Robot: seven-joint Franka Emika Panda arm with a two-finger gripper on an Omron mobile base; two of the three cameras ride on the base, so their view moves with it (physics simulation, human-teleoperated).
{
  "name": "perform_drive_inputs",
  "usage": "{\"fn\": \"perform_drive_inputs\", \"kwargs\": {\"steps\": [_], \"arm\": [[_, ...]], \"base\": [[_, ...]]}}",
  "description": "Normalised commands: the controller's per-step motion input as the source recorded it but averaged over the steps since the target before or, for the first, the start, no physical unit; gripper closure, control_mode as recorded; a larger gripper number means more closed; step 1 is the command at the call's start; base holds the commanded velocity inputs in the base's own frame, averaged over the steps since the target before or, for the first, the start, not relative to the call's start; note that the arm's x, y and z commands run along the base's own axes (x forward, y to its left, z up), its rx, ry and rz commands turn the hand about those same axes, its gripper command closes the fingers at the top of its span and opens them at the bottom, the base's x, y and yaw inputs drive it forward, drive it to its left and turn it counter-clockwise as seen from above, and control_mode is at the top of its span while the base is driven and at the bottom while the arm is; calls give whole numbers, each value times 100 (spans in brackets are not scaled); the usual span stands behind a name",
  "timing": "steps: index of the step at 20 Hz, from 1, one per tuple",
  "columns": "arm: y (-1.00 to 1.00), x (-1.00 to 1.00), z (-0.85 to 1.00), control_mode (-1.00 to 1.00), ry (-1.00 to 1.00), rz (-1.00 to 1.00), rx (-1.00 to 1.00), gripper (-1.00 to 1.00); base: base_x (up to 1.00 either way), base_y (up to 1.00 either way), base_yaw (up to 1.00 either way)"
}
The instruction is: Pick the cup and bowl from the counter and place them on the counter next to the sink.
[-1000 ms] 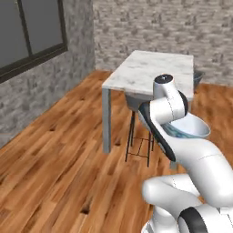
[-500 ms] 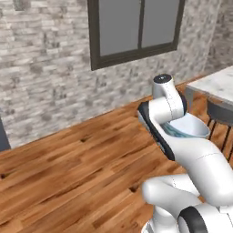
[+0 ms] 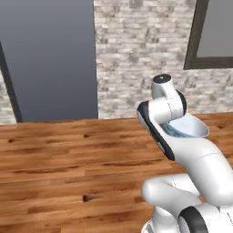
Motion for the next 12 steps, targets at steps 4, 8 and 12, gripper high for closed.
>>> {"fn": "perform_drive_inputs", "kwargs": {"steps": [4, 8, 12], "arm": [[0, 0, 0, 100, 0, 0, 0, 100], [0, 0, 0, 100, 0, 0, 0, 100], [0, 0, 0, 100, 0, 0, 0, 100]], "base": [[-50, -14, 83], [-37, -14, 81], [-19, -17, 78]]}}
